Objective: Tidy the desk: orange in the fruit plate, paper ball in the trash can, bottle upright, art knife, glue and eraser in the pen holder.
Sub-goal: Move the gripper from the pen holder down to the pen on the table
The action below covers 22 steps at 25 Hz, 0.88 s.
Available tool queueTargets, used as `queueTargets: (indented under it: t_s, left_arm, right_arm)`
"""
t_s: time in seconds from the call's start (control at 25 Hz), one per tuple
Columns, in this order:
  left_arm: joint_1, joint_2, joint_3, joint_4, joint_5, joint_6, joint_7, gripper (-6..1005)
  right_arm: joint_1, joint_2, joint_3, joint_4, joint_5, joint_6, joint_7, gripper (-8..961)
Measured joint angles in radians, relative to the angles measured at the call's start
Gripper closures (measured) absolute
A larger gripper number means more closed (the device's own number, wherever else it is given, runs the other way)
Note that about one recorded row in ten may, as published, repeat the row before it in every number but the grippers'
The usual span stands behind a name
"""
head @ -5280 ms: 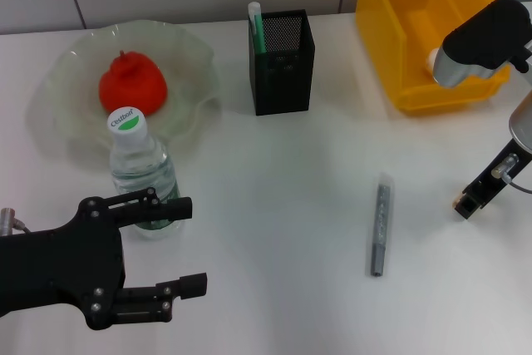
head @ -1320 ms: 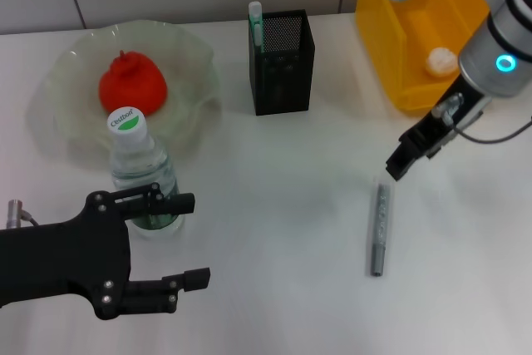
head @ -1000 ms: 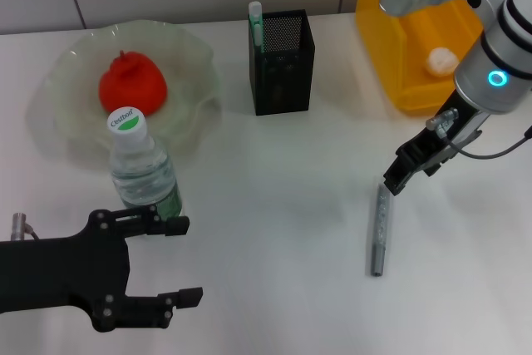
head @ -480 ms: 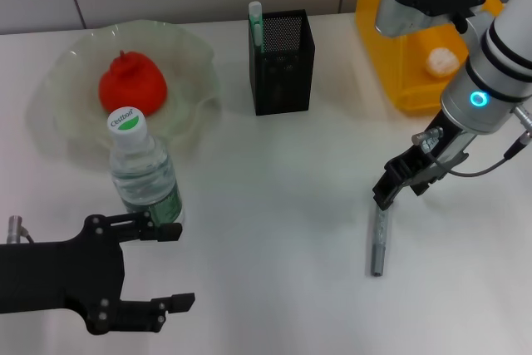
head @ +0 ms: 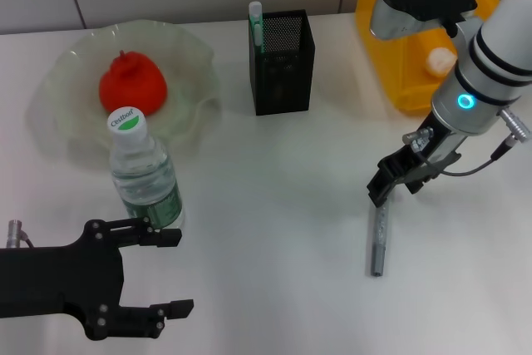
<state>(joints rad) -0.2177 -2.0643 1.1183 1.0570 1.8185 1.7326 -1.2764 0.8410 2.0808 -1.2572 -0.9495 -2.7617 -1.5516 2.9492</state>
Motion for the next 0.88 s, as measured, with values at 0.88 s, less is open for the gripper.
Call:
queueTargets:
  t_s: [0.88]
  left_arm:
    - [-0.006,-0.002,0.002,0.000,-0.001,-0.003,0.005,199]
  right_arm:
    - [0.073,-0.003,0.003,0.120,-0.033,0.046,-0.003,353]
